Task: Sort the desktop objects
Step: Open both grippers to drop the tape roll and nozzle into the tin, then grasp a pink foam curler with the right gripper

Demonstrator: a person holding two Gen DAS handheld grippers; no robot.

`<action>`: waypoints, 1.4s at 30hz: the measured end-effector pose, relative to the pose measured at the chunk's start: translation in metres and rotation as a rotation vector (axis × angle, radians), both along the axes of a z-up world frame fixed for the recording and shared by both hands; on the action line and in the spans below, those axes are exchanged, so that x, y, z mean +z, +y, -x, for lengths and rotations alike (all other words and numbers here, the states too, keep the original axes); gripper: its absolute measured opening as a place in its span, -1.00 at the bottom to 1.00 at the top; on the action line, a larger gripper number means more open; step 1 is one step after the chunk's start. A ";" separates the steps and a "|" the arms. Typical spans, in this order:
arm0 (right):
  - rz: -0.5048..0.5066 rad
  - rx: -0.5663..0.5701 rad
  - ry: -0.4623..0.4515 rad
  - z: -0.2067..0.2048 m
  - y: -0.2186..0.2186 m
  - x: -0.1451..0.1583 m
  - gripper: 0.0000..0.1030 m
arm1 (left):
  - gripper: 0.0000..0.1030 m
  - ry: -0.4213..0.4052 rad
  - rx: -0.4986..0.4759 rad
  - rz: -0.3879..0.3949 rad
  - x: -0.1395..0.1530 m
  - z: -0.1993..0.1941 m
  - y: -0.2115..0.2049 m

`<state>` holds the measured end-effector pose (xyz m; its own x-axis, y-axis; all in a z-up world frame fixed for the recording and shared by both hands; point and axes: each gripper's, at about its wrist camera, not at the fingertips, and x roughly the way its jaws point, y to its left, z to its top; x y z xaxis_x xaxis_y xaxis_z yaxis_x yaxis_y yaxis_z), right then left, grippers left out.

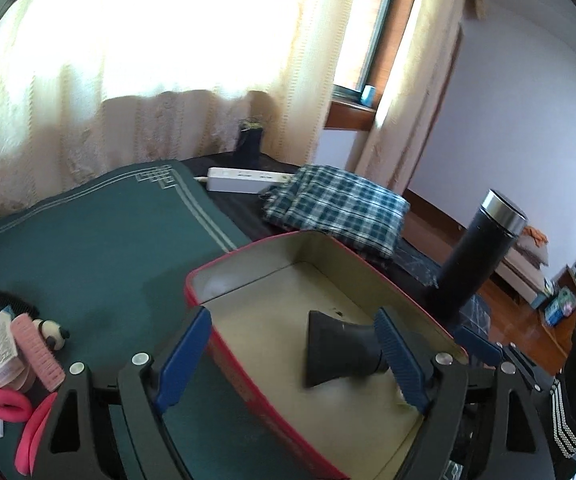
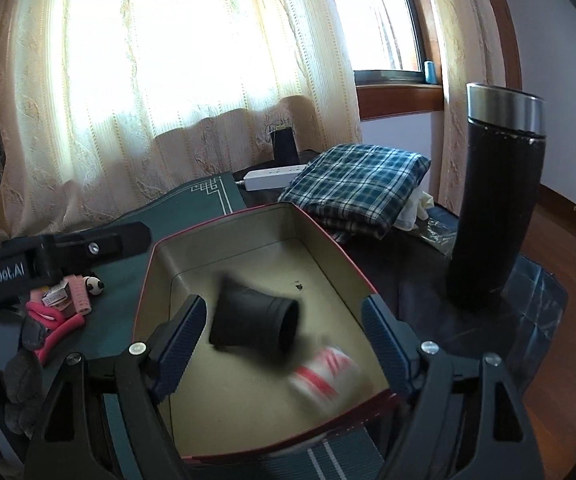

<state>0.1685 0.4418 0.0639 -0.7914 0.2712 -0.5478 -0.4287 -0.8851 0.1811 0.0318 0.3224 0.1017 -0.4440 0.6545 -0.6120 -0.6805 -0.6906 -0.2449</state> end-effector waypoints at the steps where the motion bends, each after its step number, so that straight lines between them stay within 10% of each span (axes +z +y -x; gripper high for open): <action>1: 0.006 0.002 -0.002 0.001 0.000 -0.001 0.61 | 0.66 -0.006 0.014 -0.003 -0.001 0.002 -0.004; 24: 0.027 0.144 0.011 0.028 -0.067 0.011 0.61 | 0.66 -0.010 0.197 0.075 -0.017 0.011 -0.093; 42: 0.240 0.480 -0.158 0.105 -0.174 -0.021 0.61 | 0.66 -0.050 0.594 0.133 -0.047 0.055 -0.283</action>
<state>0.0633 0.2678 0.0427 -0.6986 -0.2462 -0.6718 -0.0264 -0.9294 0.3681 -0.0229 0.0391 0.0550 -0.6783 0.2207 -0.7008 -0.1599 -0.9753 -0.1523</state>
